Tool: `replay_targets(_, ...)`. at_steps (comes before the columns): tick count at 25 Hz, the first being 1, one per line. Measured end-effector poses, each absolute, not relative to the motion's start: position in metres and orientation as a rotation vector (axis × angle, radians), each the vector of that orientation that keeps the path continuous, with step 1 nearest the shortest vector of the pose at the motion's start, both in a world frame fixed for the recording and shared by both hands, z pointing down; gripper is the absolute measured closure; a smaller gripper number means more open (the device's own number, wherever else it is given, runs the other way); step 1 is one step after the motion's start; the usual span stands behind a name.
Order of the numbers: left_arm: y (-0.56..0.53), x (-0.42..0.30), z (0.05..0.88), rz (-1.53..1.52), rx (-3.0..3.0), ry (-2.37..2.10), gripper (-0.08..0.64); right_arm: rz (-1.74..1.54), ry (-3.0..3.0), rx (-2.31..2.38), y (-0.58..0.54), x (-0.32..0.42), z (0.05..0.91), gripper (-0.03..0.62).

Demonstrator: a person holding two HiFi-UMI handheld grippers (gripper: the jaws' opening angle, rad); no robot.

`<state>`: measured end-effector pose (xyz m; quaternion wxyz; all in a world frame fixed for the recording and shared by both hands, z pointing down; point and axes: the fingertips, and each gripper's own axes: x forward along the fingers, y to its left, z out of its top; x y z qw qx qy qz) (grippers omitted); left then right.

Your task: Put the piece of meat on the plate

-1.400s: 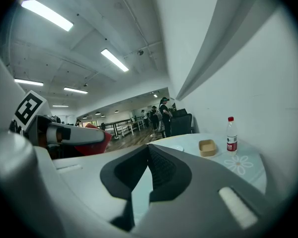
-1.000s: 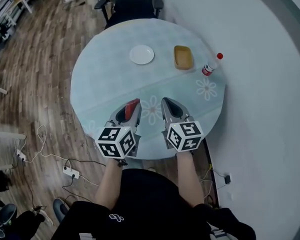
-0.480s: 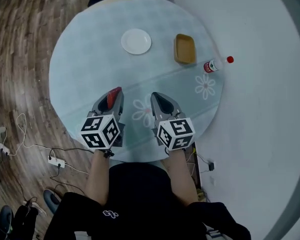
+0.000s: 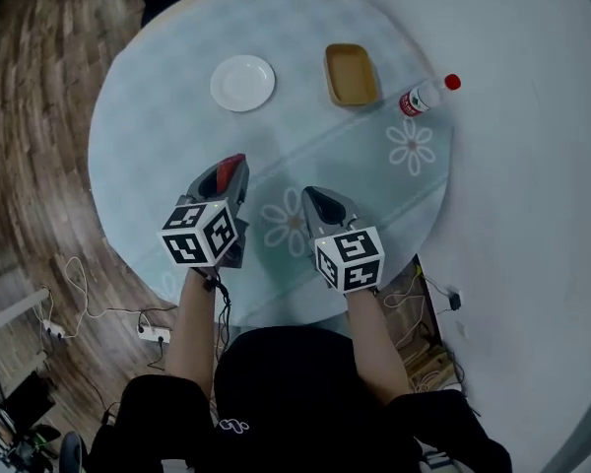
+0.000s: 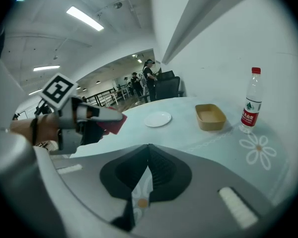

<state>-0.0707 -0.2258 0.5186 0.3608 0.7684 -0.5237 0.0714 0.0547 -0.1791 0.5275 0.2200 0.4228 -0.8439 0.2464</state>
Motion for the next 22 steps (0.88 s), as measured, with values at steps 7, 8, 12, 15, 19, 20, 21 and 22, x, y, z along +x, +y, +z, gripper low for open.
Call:
replay_targets(7, -0.341, -0.082, 0.557, 0.115, 1.973, -1.261, 0.468, 0.746, -2.248, 1.24, -0.178, 0.096, 0.552, 0.584)
replay_targets(8, -0.356, -0.084, 0.565, 0.104, 1.958, -1.243, 0.468, 0.75, -2.237, 1.249, -0.176, 0.099, 0.553, 0.584)
replay_targets(12, -0.403, -0.104, 0.601, 0.032, 1.804, -1.232, 0.468, 0.755, -2.207, 1.273, -0.168, 0.11, 0.555, 0.584)
replay_targets(15, -0.421, -0.1, 0.628, 0.125, 1.777, -1.244, 0.468, 0.751, -2.171, 1.286, -0.161, 0.124, 0.556, 0.584)
replay_targets(19, -0.437, -0.081, 0.632, 0.307, 1.87, -1.226, 0.465, 0.763, -2.17, 1.302, -0.154, 0.134, 0.552, 0.584)
replay_targets(20, -0.438, -0.077, 0.633, 0.364, 1.888, -1.22, 0.463, 0.763, -2.167, 1.301, -0.152, 0.135, 0.552, 0.584)
replay_targets(21, -0.438, -0.072, 0.635, 0.42, 1.905, -1.216, 0.457, 0.76, -2.163, 1.298, -0.15, 0.136, 0.552, 0.583)
replay_targets(22, -0.437, -0.069, 0.636, 0.468, 1.924, -1.213, 0.448, 0.758, -2.163, 1.293, -0.149, 0.136, 0.552, 0.584)
